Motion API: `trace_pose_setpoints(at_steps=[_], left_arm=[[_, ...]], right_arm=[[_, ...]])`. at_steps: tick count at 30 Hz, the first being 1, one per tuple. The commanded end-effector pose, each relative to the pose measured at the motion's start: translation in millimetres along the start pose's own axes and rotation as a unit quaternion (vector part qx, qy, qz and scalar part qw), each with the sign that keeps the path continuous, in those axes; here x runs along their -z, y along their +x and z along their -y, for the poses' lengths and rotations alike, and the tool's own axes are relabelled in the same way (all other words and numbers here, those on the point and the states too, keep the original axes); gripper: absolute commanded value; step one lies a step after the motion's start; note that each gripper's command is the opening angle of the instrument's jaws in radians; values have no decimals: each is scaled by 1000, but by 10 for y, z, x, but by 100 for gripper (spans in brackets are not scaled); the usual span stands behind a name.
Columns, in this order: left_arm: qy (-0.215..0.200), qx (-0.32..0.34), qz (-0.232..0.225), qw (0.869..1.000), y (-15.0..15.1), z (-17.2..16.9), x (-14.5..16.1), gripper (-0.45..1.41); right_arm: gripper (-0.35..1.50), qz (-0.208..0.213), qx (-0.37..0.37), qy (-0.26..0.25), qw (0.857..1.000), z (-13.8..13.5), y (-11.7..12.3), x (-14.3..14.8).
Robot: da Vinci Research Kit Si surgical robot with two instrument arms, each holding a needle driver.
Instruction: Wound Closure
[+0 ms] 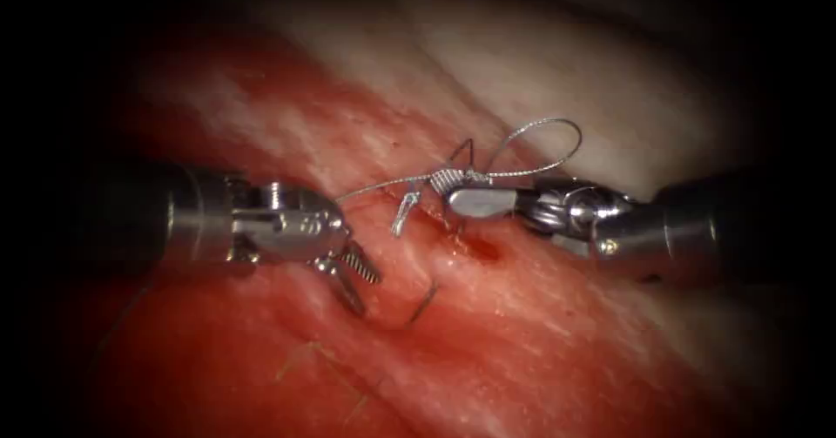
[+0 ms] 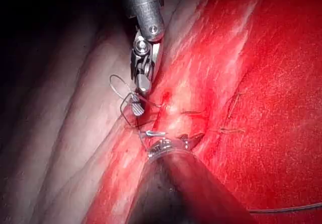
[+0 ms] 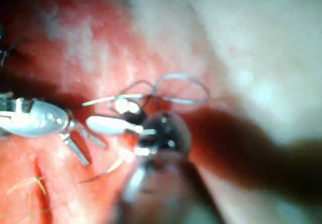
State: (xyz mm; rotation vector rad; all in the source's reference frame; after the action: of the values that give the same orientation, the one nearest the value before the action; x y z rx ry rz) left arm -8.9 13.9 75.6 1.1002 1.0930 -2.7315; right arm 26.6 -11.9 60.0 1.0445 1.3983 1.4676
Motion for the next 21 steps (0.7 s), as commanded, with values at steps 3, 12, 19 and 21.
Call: trace_pose_setpoints(at_steps=[3, 12, 19, 21], left_arm=[[13, -58, -27, 998, 1, 6, -10, 17], [52, -190, -151, 969, 9, 14, -19, 24], [38, -196, -166, 966, 9, 12, -30, 27], [35, -197, -169, 965, 8, 11, -32, 29]], right_arm=[[135, 8, 18, 4, 1000, -1, 6, 10], [133, 15, 34, 8, 999, -7, 18, 28], [131, 21, 36, 11, 999, -11, 26, 44], [131, 21, 35, 10, 999, -11, 28, 50]])
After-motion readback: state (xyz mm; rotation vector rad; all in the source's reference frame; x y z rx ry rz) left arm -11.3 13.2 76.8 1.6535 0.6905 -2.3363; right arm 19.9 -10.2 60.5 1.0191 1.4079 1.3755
